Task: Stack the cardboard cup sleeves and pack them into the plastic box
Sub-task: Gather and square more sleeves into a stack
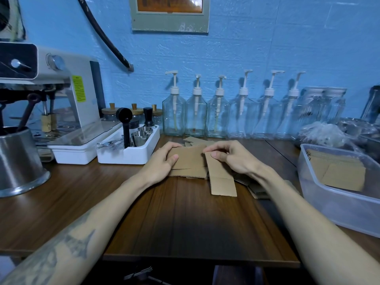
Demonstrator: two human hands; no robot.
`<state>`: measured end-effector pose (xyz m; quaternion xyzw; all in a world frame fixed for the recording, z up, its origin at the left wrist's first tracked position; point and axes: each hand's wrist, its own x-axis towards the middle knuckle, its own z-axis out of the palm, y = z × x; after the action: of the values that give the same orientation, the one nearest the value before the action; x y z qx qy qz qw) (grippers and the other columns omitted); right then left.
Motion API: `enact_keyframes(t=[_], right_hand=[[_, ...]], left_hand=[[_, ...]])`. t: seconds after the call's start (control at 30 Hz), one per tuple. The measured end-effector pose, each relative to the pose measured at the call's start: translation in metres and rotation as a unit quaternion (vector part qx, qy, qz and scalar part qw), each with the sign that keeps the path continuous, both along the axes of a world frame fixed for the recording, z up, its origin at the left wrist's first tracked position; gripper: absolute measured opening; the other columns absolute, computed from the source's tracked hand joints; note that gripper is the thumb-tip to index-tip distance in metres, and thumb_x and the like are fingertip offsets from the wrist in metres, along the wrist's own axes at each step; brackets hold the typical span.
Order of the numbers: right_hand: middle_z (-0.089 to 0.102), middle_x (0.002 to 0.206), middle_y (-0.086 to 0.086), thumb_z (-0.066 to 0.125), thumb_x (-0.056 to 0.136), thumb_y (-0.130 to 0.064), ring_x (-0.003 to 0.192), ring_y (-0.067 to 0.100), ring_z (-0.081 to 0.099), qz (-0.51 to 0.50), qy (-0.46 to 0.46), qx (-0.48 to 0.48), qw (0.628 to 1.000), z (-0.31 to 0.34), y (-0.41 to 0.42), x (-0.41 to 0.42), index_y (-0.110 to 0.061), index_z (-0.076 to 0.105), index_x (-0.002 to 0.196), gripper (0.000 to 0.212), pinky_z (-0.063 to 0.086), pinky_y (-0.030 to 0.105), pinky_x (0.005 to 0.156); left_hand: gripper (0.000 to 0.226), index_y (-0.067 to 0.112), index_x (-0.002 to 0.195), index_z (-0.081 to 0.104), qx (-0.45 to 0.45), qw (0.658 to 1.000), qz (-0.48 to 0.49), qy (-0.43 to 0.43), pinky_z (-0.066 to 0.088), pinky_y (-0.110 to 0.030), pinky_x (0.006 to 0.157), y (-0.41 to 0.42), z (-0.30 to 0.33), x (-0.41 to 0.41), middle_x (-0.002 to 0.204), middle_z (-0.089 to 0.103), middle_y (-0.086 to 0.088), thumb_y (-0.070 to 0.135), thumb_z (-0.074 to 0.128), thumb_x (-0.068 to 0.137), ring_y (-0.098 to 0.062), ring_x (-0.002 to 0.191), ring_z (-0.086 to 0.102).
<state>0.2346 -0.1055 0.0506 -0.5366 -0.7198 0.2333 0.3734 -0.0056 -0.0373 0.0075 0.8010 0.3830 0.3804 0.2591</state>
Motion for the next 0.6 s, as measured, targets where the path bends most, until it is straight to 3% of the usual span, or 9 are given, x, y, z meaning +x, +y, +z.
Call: enact_keyframes(t=[0.07,0.17,0.3,0.4,0.53,0.6], right_hand=[[0.072,0.102,-0.009,0.058,0.098,-0.009,0.095,0.004,0.063,-0.006,0.040,0.016,0.999,0.0013,0.0000,-0.0012,-0.028,0.072,0.096,0.024,0.045,0.010,0.076],[0.073,0.102,0.006,0.059,0.096,-0.004,0.091,0.015,0.064,-0.026,0.105,0.024,0.994,0.0022,0.0008,-0.0016,-0.018,0.071,0.097,0.019,0.051,0.027,0.081],[0.072,0.089,0.004,0.063,0.093,-0.004,0.075,0.007,0.062,-0.029,0.190,0.034,0.981,0.0049,0.0011,-0.0003,-0.016,0.074,0.097,0.017,0.048,0.017,0.067],[0.074,0.089,0.002,0.065,0.091,-0.003,0.083,0.010,0.066,-0.025,0.278,0.056,0.959,0.0057,0.0005,-0.0002,-0.016,0.074,0.103,0.020,0.051,0.017,0.072],[0.065,0.088,0.010,0.060,0.090,0.008,0.083,0.014,0.062,-0.055,0.272,0.100,0.956,0.0052,0.0025,-0.0003,-0.013,0.067,0.118,0.035,0.051,0.018,0.074],[0.059,0.086,0.009,0.058,0.089,0.013,0.079,0.019,0.055,-0.075,0.236,0.097,0.964,0.0015,0.0042,-0.0003,-0.010,0.065,0.122,0.040,0.050,0.024,0.076]], left_hand=[[0.027,0.037,0.122,0.051,-0.001,1.000,0.002,0.005,0.042,-0.039,0.102,0.0008,-0.0011,0.0000,0.119,0.059,0.003,0.020,0.048,0.103,-0.020,0.113,0.053],[0.027,0.038,0.125,0.051,-0.010,1.000,0.004,0.008,0.040,-0.042,0.105,0.0027,-0.0023,-0.0002,0.120,0.060,0.000,0.022,0.046,0.103,-0.021,0.115,0.051],[0.026,0.041,0.123,0.050,-0.013,1.000,0.003,0.005,0.041,-0.040,0.103,0.0031,-0.0027,0.0004,0.118,0.060,0.002,0.024,0.046,0.103,-0.022,0.114,0.051],[0.026,0.041,0.122,0.050,-0.021,1.000,-0.004,0.001,0.042,-0.039,0.102,0.0031,-0.0030,0.0010,0.119,0.060,0.004,0.024,0.045,0.104,-0.021,0.115,0.052],[0.023,0.036,0.123,0.054,-0.031,0.999,-0.015,-0.014,0.041,-0.039,0.105,0.0023,-0.0022,0.0023,0.121,0.061,0.003,0.028,0.040,0.106,-0.018,0.119,0.052],[0.027,0.035,0.121,0.056,-0.045,0.998,-0.023,-0.030,0.037,-0.037,0.108,-0.0002,-0.0017,0.0022,0.121,0.062,0.008,0.039,0.034,0.106,-0.015,0.123,0.049]])
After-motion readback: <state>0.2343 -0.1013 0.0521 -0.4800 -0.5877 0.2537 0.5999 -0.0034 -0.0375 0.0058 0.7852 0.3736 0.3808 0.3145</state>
